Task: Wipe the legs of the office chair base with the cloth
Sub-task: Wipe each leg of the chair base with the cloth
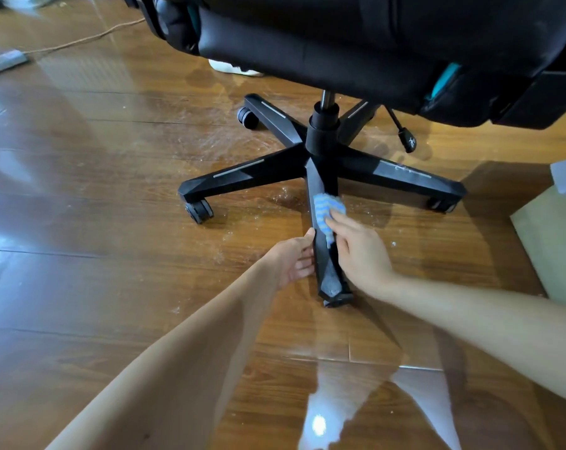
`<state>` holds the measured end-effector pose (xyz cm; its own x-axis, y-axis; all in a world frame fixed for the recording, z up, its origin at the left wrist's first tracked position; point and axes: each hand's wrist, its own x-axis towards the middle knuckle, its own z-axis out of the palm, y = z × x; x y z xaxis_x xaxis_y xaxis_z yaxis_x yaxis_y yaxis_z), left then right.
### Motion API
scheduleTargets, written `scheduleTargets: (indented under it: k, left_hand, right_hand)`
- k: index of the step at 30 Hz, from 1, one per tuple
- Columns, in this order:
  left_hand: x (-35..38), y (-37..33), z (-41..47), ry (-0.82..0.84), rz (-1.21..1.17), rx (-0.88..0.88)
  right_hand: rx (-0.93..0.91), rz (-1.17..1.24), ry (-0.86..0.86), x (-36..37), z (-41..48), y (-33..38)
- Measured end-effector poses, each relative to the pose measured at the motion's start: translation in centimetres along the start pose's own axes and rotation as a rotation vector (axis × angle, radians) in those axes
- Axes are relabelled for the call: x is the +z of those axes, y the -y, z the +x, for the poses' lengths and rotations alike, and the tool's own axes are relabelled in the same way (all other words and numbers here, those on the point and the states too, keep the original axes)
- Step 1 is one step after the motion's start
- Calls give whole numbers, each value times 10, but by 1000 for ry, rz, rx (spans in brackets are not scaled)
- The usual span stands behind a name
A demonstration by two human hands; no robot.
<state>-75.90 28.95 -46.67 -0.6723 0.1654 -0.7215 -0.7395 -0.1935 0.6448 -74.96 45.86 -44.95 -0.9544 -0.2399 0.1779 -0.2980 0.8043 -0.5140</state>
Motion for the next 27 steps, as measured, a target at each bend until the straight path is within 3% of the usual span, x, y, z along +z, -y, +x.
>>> scheduleTargets:
  k: [3, 6, 14, 23, 27]
  left_hand:
    - [1, 1, -6, -12, 20, 9]
    - [0, 4, -7, -8, -2, 16]
    - [-3, 6, -10, -35, -135, -15]
    - [-5, 10, -16, -19, -206, -67]
    - [-2, 6, -12, -82, -239, -42]
  right_hand:
    - [74, 0, -72, 1, 40, 0]
    - [74, -11, -69, 6, 24, 5]
    - [-356, -118, 146, -10, -73, -18]
    - [-97, -190, 73, 0, 37, 2]
    - [-345, -278, 168, 3, -28, -2]
